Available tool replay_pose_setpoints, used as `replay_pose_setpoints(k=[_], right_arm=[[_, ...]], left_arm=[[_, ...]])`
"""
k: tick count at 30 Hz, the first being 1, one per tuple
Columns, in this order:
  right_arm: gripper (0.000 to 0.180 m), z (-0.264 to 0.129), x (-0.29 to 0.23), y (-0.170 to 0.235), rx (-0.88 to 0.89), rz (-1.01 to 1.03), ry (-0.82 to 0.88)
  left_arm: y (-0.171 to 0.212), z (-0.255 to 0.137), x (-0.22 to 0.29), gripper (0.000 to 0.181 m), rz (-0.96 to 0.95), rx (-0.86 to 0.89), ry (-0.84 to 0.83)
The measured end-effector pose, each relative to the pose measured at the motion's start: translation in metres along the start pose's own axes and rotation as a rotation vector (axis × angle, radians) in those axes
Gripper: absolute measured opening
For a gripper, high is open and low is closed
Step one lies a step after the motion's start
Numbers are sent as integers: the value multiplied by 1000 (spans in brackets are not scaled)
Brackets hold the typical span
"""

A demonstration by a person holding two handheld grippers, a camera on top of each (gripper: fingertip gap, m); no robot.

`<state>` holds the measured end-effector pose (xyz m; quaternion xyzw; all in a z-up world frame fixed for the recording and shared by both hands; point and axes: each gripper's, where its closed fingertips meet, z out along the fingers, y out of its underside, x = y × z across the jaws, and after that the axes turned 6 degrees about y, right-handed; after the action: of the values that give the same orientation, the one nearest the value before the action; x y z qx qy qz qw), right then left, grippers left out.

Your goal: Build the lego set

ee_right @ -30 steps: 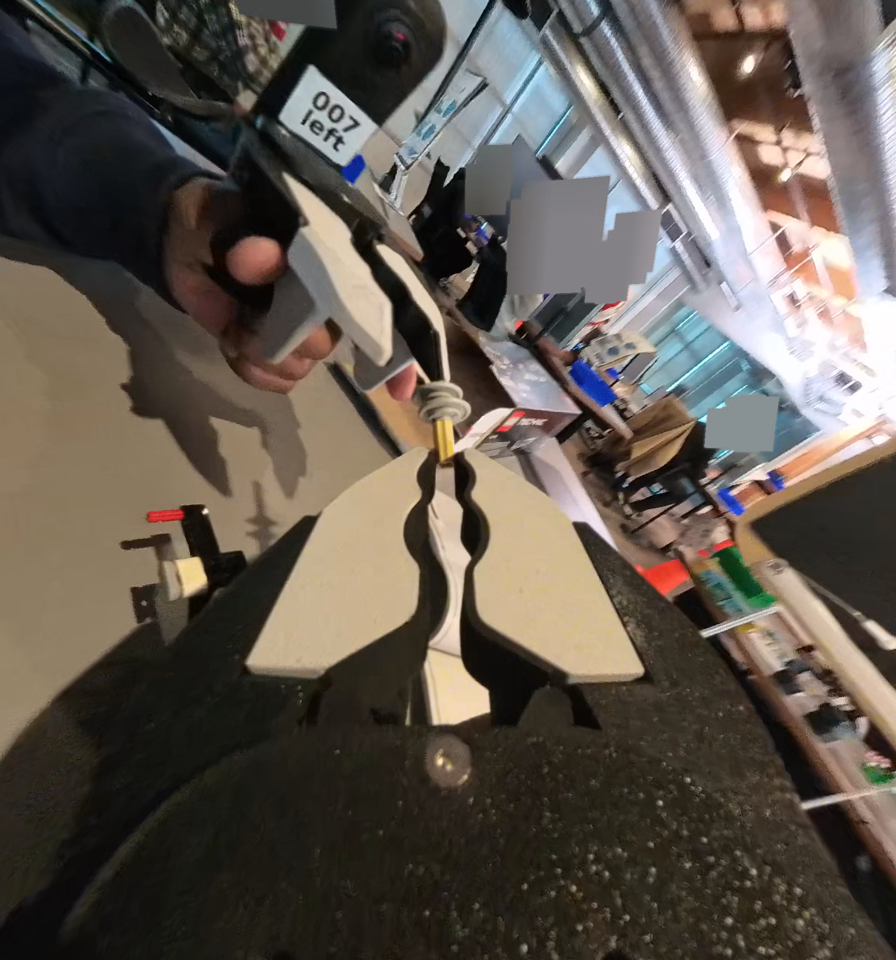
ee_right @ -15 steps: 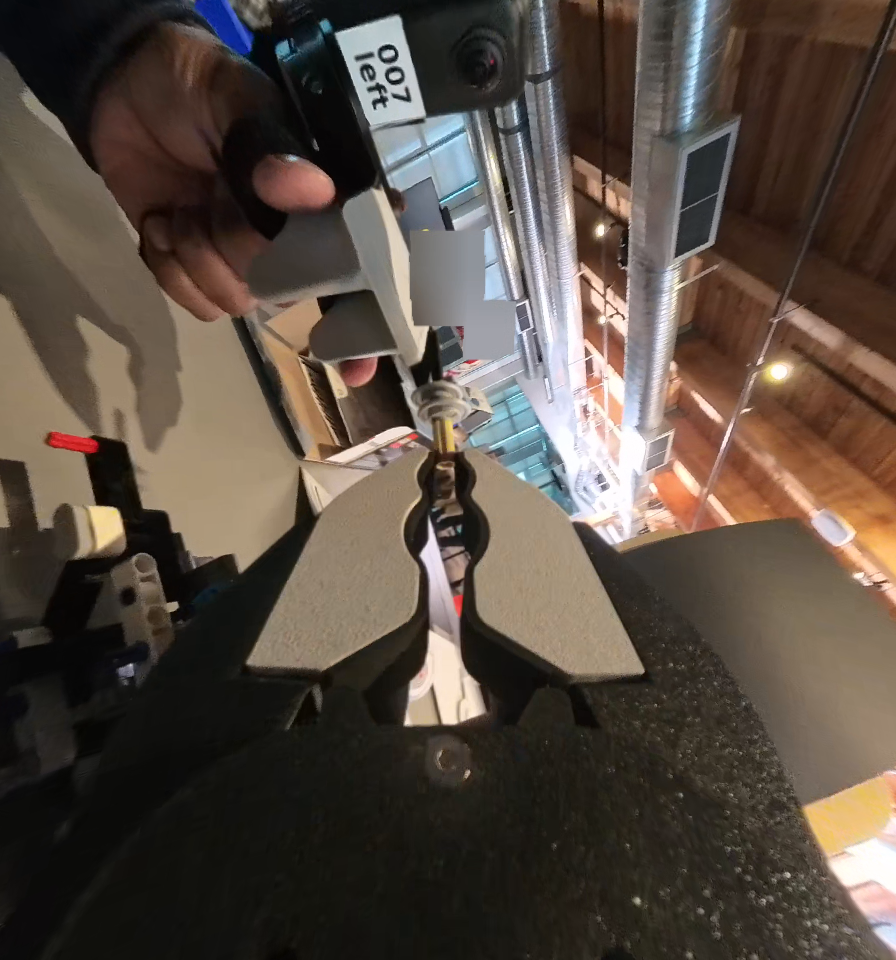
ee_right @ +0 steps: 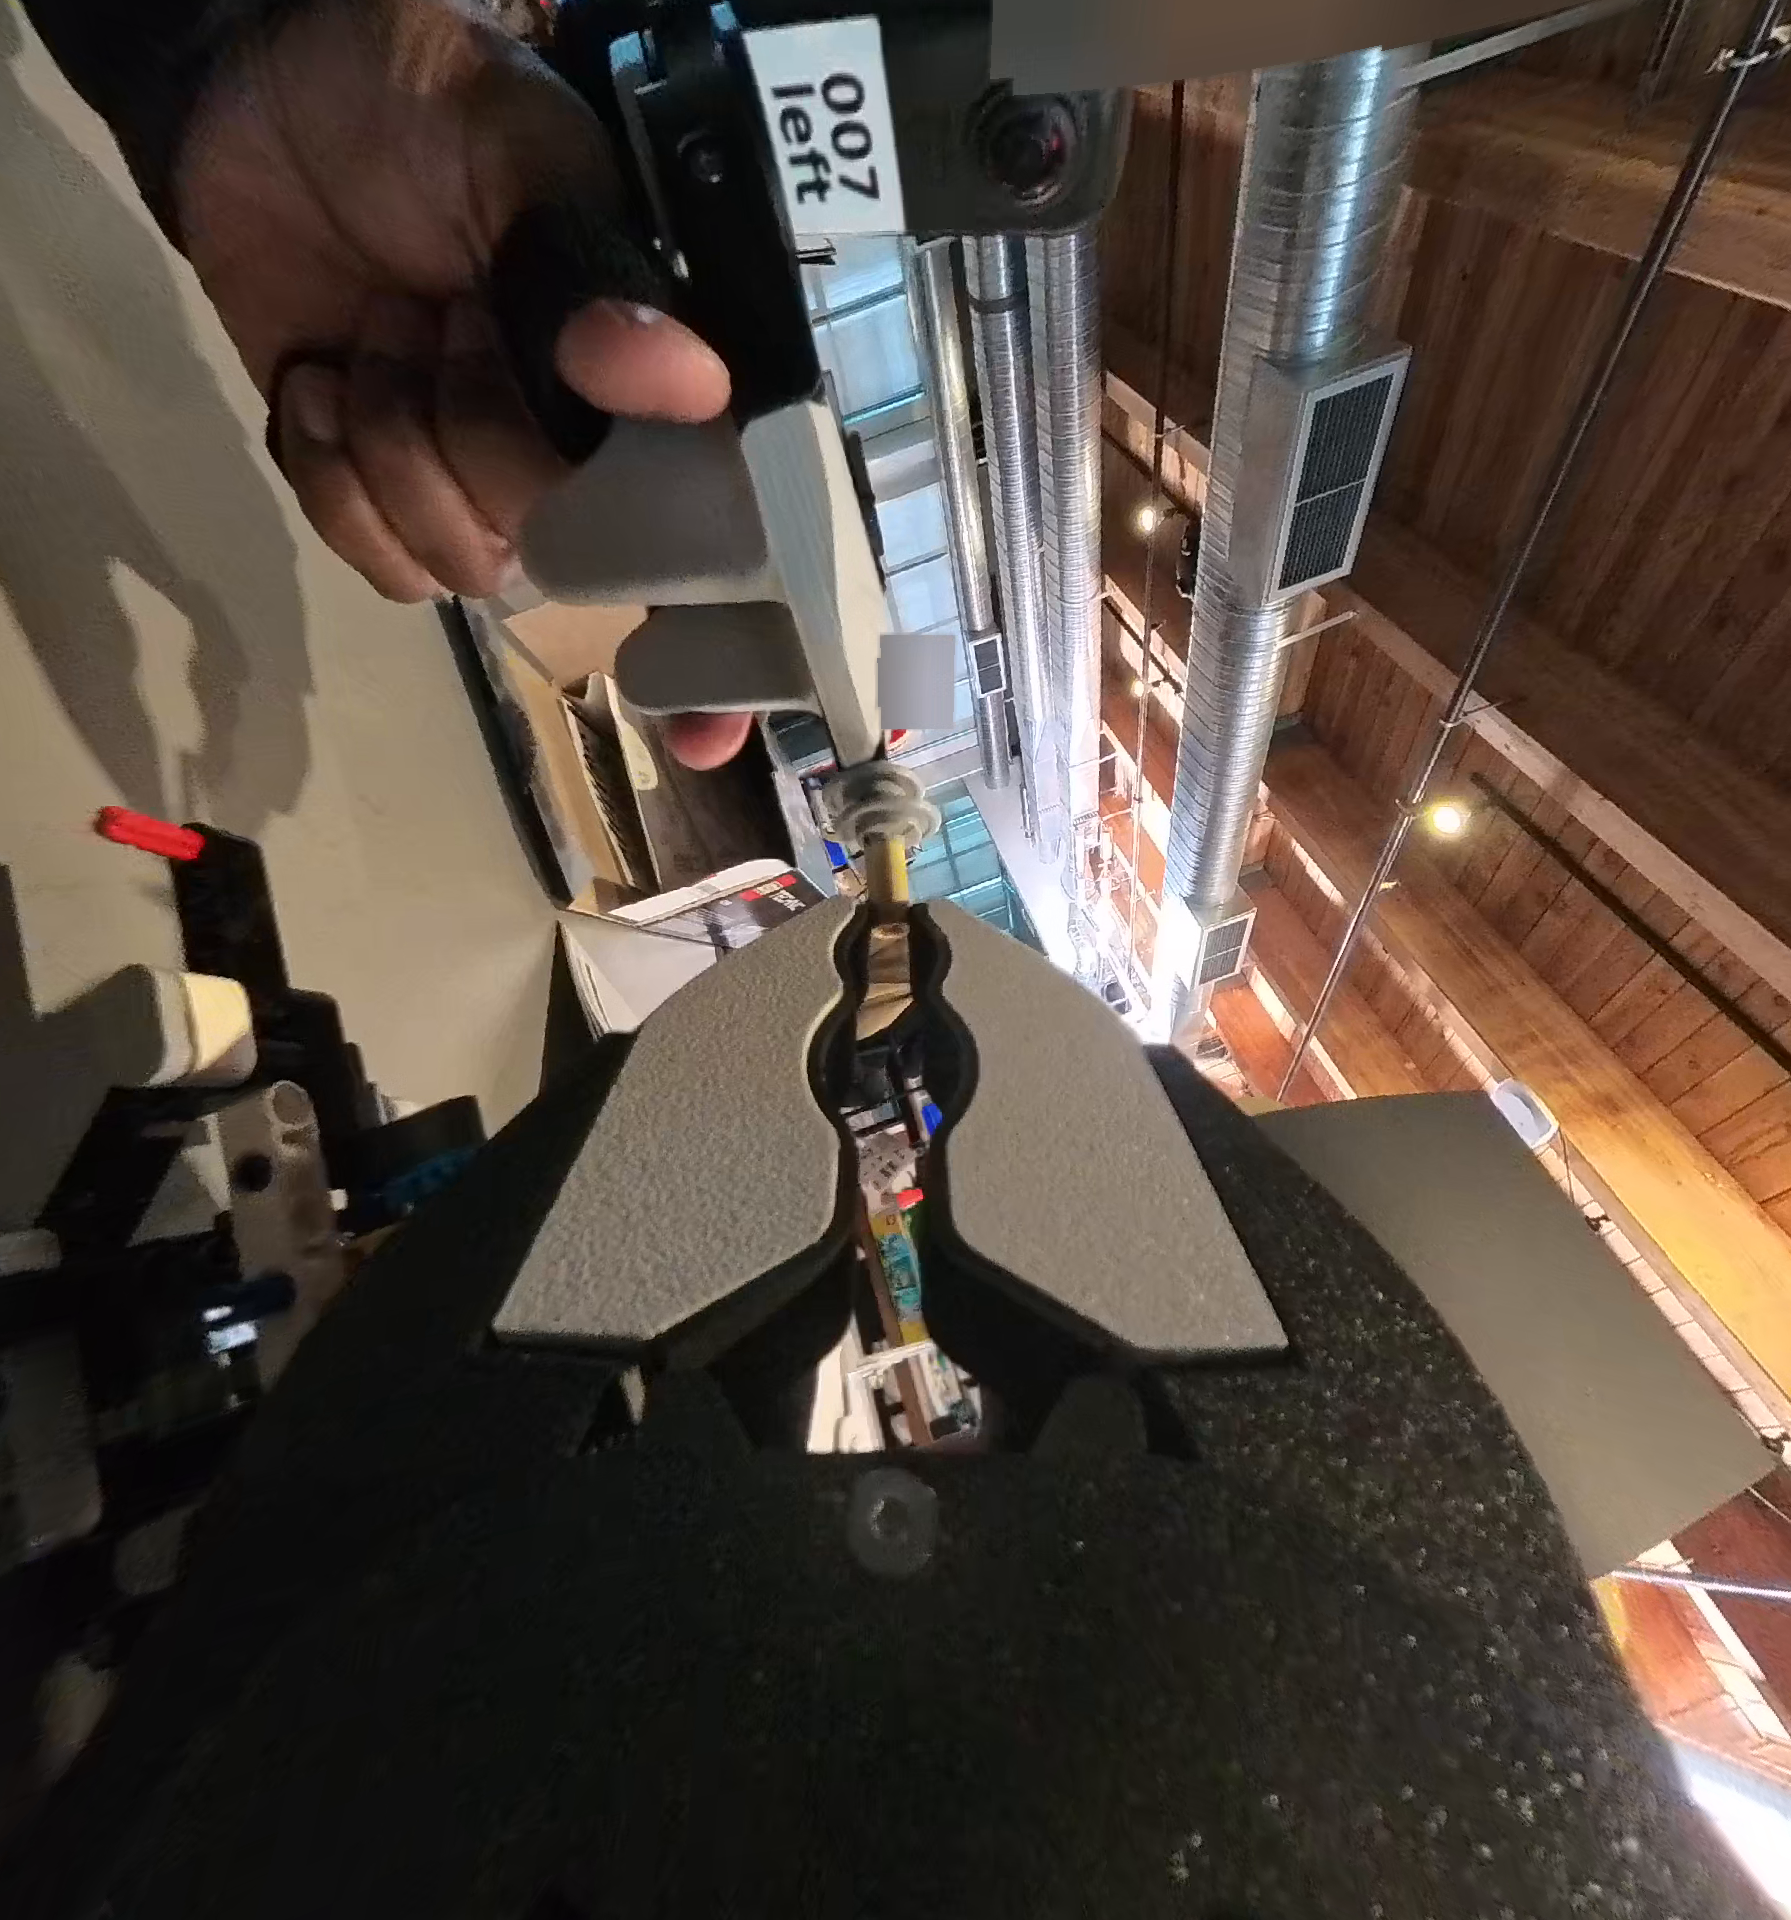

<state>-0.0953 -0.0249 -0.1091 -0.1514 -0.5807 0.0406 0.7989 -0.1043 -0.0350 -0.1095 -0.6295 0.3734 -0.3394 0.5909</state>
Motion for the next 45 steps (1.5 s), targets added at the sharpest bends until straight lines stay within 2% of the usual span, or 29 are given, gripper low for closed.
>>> replay_pose_setpoints(k=[4, 10, 22, 33, 39, 41, 45], right_arm=[[6, 0, 0, 1, 1, -8, 4], [6, 0, 0, 2, 3, -27, 13], [7, 2, -2, 8, -41, 4, 5], [15, 2, -5, 8, -56, 54, -43], [7, 2, -9, 5, -47, 41, -60], [7, 2, -6, 5, -47, 59, -48], [7, 2, 8, 12, -61, 100, 17]], left_arm=[[-1, 0, -2, 10, 6, 2, -17], [-2, 0, 2, 4, 74, 3, -35], [2, 1, 3, 4, 384, -69, -166], [8, 3, 8, 4, 579, -118, -168], [8, 3, 10, 4, 592, -108, -152], [5, 2, 9, 7, 553, -81, -147], [8, 0, -1, 30, 453, -75, -138]])
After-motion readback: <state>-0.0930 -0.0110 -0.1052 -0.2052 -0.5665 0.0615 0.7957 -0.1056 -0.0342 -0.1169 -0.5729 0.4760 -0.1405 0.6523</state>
